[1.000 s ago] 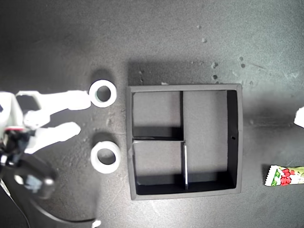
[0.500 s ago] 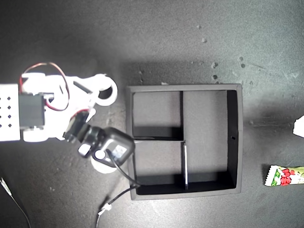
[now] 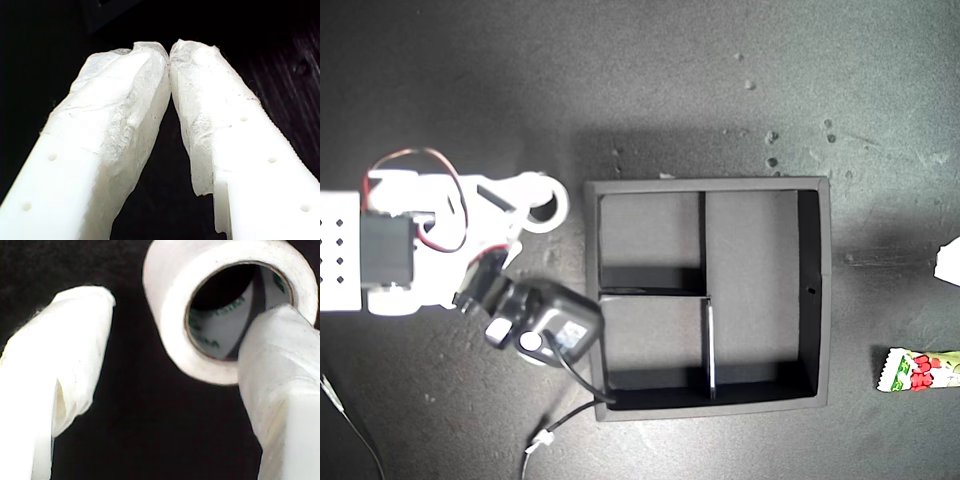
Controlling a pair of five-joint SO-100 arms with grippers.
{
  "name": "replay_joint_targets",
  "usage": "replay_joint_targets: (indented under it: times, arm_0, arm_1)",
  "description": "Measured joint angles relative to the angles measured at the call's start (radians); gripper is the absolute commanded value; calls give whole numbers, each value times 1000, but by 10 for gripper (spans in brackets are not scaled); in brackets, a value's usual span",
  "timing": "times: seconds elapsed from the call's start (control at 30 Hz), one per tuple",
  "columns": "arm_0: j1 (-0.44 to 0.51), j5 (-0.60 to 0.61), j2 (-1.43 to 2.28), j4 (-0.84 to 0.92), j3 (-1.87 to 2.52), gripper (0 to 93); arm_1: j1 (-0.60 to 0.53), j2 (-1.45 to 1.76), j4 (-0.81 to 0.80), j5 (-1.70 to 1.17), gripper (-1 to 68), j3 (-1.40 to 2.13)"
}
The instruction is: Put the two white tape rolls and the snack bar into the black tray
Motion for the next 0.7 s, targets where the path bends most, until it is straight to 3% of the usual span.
replay_joint_targets:
  times: [0.7]
  arm_0:
    - [20, -8, -8, 0, 0, 185]
  arm_1:
    - [-9, 0, 0, 11, -3, 6]
